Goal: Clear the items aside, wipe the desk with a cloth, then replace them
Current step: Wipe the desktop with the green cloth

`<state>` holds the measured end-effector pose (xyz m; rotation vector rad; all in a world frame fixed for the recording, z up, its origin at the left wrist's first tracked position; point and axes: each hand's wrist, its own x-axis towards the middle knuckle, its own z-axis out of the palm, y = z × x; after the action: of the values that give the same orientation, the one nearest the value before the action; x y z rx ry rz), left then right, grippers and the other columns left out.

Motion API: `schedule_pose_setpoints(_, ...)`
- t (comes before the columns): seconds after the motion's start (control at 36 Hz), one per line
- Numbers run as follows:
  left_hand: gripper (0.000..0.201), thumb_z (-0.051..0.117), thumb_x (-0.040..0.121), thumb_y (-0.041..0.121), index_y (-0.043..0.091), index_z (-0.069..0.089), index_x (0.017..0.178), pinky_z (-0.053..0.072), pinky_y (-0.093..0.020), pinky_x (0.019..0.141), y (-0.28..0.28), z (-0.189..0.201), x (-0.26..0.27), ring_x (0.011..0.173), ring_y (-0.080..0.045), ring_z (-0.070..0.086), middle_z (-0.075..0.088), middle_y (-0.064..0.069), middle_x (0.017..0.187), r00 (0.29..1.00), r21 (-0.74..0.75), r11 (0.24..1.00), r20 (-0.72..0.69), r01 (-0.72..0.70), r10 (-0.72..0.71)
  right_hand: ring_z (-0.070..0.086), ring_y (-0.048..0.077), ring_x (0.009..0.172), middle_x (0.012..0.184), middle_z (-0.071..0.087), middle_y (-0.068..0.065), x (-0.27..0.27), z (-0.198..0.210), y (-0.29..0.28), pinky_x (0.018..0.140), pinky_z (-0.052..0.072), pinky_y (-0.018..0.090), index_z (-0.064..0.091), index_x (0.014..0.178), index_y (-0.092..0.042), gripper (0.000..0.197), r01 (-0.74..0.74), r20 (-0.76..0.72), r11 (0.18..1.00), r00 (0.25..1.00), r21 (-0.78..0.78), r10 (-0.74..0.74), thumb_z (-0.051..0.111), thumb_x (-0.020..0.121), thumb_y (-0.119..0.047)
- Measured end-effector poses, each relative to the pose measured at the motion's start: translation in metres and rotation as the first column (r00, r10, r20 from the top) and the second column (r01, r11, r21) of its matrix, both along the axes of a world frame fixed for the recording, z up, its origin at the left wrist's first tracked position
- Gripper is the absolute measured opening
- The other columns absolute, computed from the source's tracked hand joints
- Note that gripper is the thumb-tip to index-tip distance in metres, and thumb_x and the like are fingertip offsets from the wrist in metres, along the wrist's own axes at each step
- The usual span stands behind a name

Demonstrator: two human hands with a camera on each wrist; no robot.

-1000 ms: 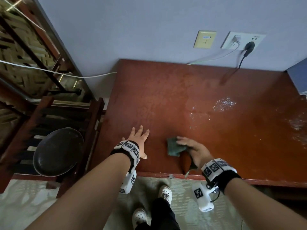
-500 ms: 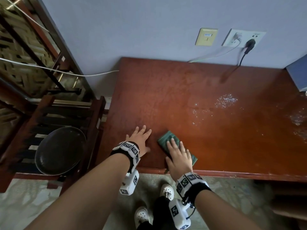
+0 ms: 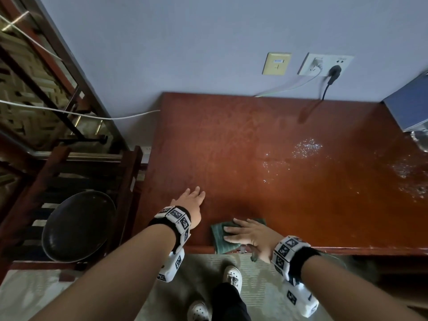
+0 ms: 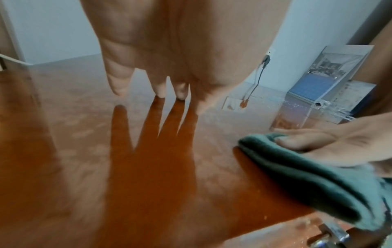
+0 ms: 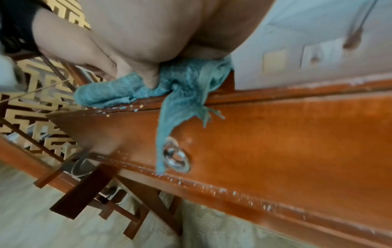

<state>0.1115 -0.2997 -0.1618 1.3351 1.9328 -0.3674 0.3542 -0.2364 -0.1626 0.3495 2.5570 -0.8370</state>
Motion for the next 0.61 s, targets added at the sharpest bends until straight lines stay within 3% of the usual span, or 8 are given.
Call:
schedule_pose_setpoints(0.11,0.074,0.039,0.098,0.004,0.025,0.005,0.160,0.023,-0.052,0.119,0.018,0.013,0.003,0.153,-0.026,0.003,-0.009,0.006,0.166,0.995,-0.114,0.992,-0.068,0.059,-0.067,-0.016,0.002,0.138,0.155,0.006,-0.022,-0.023,0.002,0.021,0.118,-0.006,0.037,0.021,0.149,-0.035,0.083,-0.067,0.041,0.996,0.997,0.055,0.065,0.054,0.086,0.008)
schedule_pose_setpoints(0.22,0.057,0.038,0.100,0.012,0.029,0.031,0.154,0.036,-0.046,0.113,0.037,0.030,0.005,0.145,-0.026,0.030,0.022,0.003,0.164,0.985,-0.064,0.995,-0.149,0.081,-0.090,-0.012,0.009,0.142,0.158,0.005,-0.015,-0.052,0.005,0.045,0.120,-0.002,0.044,0.016,0.150,-0.033,0.087,-0.050,0.096,0.992,0.995,0.113,0.039,0.060,0.084,0.004)
schedule_pose_setpoints(0.25,0.058,0.040,0.099,0.012,0.030,0.032,0.153,0.036,-0.046,0.112,0.041,0.031,0.004,0.144,-0.025,0.030,0.025,0.004,0.162,0.987,-0.012,0.998,-0.152,0.060,-0.061,-0.011,0.012,0.143,0.159,0.004,-0.014,-0.061,0.006,0.053,0.120,-0.002,0.045,0.014,0.151,-0.031,0.089,-0.050,0.120,0.990,0.992,0.129,0.034,0.064,0.084,-0.003)
schedule_pose_setpoints(0.31,0.068,0.047,0.097,0.011,0.031,0.021,0.156,0.033,-0.048,0.114,0.048,0.029,0.001,0.148,-0.023,0.022,0.016,0.006,0.164,0.992,0.073,0.997,-0.121,-0.012,0.020,-0.010,0.016,0.145,0.159,0.001,-0.014,-0.076,0.008,0.069,0.118,-0.002,0.044,0.009,0.152,-0.031,0.092,-0.044,0.172,0.985,0.985,0.165,0.015,0.068,0.083,-0.012)
schedule_pose_setpoints(0.44,0.082,0.047,0.098,0.008,0.032,-0.002,0.158,0.025,-0.050,0.118,0.069,0.014,-0.005,0.153,-0.021,0.003,-0.005,0.011,0.166,0.990,0.120,0.986,-0.066,-0.114,0.122,-0.008,0.022,0.147,0.159,-0.003,-0.015,-0.106,0.011,0.114,0.119,0.002,0.044,0.007,0.152,-0.033,0.088,0.008,0.225,0.973,0.972,0.231,-0.062,0.062,0.088,-0.011)
schedule_pose_setpoints(0.61,0.080,0.046,0.099,0.010,0.031,-0.003,0.158,0.017,-0.052,0.121,0.105,0.005,-0.007,0.153,-0.019,-0.005,-0.011,0.013,0.165,0.986,0.120,0.980,-0.035,-0.155,0.161,-0.011,0.021,0.146,0.159,-0.006,-0.015,-0.128,0.014,0.180,0.119,0.005,0.048,0.001,0.152,-0.035,0.090,-0.011,0.284,0.960,0.956,0.279,-0.071,0.059,0.087,-0.009)
